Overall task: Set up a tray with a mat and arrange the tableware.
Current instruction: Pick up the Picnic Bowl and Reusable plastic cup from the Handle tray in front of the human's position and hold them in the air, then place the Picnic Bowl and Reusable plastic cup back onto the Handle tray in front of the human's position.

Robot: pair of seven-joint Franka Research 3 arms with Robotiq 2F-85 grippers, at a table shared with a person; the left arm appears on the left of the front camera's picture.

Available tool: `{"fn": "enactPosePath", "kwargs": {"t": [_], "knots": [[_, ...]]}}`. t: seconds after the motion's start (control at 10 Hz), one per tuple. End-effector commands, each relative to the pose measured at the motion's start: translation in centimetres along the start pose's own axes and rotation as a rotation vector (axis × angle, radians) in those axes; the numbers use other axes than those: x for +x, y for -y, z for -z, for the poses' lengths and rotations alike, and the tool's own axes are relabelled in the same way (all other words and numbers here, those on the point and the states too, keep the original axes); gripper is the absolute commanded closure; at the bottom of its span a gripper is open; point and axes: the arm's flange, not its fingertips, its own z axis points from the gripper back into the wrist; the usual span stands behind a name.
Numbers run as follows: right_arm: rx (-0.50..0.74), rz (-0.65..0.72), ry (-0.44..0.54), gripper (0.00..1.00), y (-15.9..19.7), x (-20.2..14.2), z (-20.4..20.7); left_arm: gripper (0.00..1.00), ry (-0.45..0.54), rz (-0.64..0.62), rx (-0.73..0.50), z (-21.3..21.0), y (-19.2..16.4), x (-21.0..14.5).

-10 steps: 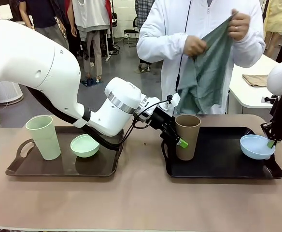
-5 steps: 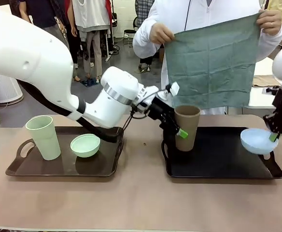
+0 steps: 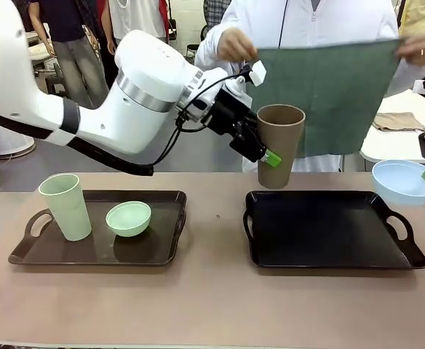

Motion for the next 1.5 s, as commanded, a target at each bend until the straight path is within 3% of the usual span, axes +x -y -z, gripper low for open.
{"fn": "enactPosePath", "kwargs": {"t": [0.0,1.4], "knots": [[0.004,0.01,-0.012,1.0,0.49,0.78,0.5,1.0,0.008,-0.003,-0.01,0.96,-1.3,-1.16],[0.004,0.01,-0.012,1.0,0.49,0.78,0.5,1.0,0.008,-0.003,-0.01,0.96,-1.3,-1.16]]}}
